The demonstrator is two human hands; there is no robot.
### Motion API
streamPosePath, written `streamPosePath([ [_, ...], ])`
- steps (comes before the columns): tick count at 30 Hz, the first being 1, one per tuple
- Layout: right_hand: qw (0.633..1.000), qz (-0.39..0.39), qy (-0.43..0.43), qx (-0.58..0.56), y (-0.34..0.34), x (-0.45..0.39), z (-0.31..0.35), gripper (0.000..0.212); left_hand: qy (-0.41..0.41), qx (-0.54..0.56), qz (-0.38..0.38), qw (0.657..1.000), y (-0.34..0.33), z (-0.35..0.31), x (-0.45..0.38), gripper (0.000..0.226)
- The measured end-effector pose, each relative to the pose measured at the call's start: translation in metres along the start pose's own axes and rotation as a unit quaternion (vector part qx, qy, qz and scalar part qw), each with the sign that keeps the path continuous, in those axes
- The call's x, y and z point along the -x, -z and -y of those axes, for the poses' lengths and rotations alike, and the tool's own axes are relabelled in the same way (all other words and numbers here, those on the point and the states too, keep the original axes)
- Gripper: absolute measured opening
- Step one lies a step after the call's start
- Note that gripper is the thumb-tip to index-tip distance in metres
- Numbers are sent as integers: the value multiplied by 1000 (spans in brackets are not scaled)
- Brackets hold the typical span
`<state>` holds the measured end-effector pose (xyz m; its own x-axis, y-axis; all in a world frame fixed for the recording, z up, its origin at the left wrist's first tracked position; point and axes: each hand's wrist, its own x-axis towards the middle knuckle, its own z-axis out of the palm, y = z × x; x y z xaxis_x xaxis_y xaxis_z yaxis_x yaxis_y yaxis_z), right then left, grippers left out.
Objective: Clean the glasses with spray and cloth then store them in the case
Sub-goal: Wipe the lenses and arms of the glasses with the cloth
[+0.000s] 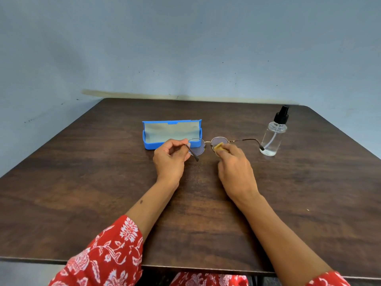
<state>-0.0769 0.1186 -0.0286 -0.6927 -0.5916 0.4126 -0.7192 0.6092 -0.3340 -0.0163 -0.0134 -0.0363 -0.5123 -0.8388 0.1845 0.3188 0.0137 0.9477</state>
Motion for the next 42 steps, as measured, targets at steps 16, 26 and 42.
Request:
streamPosePath([
  [16,998,-35,-45,-6,3,1,-1,36,3,0,5,1000,-1,-1,1,22],
  [26,999,-31,-34,-8,3,1,-2,37,0,4,6,1000,0,-1,1,23],
  [42,998,-40,-55,-8,4,2,-2,37,-3,4,9,1000,0,0,1,22],
])
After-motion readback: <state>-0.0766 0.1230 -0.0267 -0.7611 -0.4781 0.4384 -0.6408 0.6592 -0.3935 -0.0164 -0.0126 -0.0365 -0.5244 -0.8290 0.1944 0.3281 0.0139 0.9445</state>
